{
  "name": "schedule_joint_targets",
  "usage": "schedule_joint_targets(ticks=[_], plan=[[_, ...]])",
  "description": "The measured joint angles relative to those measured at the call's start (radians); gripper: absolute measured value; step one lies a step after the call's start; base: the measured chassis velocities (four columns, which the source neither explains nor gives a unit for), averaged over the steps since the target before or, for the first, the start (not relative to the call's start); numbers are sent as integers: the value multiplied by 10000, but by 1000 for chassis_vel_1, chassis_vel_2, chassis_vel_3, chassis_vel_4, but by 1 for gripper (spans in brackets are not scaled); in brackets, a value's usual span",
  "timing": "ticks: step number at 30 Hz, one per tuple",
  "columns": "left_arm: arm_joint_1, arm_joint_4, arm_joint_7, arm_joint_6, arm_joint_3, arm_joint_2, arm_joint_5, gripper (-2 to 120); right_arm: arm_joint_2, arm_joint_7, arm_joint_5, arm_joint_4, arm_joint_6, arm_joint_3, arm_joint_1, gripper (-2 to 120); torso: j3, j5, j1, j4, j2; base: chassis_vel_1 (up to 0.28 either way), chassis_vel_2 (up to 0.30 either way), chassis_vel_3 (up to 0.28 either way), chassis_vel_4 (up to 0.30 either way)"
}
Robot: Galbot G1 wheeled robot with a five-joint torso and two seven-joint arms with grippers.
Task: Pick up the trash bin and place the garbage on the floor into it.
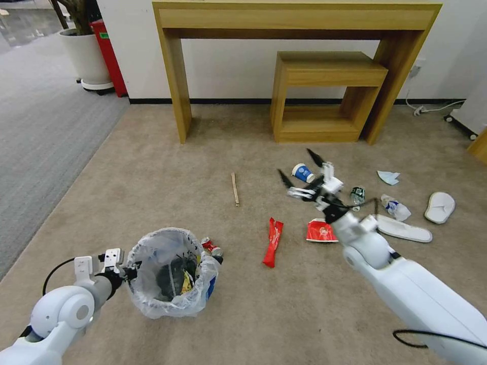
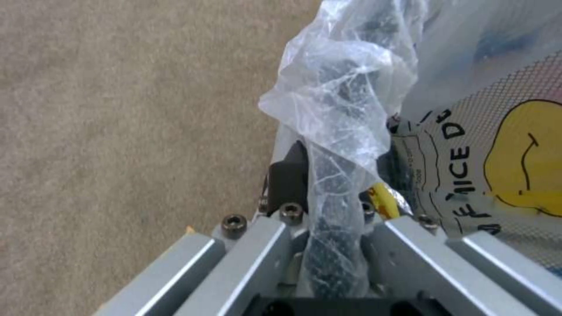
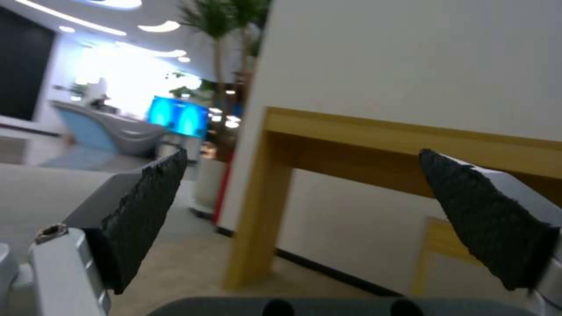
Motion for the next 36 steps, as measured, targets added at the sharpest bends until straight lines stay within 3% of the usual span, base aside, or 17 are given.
schedule_joint_targets(ticks=[5, 13, 27, 36], plan=[[93, -106, 42, -12, -243, -53, -5, 0, 233, 72, -176, -7, 0, 1587, -997, 100, 0, -1, 0, 3, 0, 0, 0, 0, 0], [191, -222, 124, -42, -498, -54, 6, 0, 425, 365, -333, -200, -45, 3114, -1868, 100, 0, 0, 0, 3, 0, 0, 0, 0, 0], [336, -299, 298, -108, -845, -46, 49, 0, 521, 660, -528, -983, 144, 4011, -2629, 100, 0, 1, 0, 2, 0, 0, 0, 0, 0], [418, -355, 402, -131, -990, -144, 127, 0, 1071, 680, -806, -1268, 404, 4694, -2916, 100, 0, -1, 0, 2, 0, 0, 0, 0, 0]])
